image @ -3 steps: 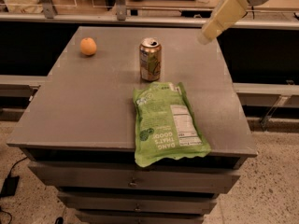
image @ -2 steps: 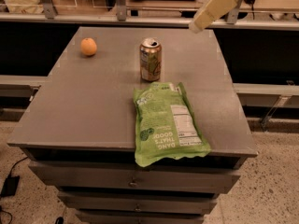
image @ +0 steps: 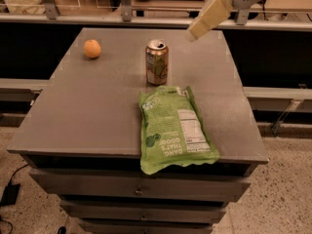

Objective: Pick orange can

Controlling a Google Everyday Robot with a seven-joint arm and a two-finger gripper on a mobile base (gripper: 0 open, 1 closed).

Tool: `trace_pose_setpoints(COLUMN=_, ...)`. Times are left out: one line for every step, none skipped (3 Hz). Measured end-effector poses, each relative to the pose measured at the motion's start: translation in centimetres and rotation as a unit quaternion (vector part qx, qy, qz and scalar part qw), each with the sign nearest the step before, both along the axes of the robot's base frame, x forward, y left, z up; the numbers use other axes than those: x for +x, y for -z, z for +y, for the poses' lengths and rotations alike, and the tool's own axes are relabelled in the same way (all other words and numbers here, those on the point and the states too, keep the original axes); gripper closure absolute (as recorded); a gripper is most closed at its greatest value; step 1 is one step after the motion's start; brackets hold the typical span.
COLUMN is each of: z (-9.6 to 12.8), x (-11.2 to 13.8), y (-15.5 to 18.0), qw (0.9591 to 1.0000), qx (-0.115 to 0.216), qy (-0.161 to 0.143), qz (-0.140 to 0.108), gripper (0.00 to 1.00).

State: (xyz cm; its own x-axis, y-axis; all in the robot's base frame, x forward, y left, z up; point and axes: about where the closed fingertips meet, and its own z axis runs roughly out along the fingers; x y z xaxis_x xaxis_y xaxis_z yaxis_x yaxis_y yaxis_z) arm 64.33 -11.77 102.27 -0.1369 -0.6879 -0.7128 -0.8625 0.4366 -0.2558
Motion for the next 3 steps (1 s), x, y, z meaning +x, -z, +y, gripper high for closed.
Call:
trace_pose_setpoints(z=2.3, x=1.7, y=2.6, qw=0.9994, qx=0.034, qy=-0.004, qz=0.01, gripper=0.0)
trace_pose_setpoints(z=2.3, x=1.7, y=2.6, qw=0.9994, qx=0.034, qy=-0.004, qz=0.01, gripper=0.0)
trace_pose_setpoints(z=3.7, x=2.0, y=3.2, qw=0.9967, qx=0.072, qy=-0.034, qz=-0.016, gripper=0.0)
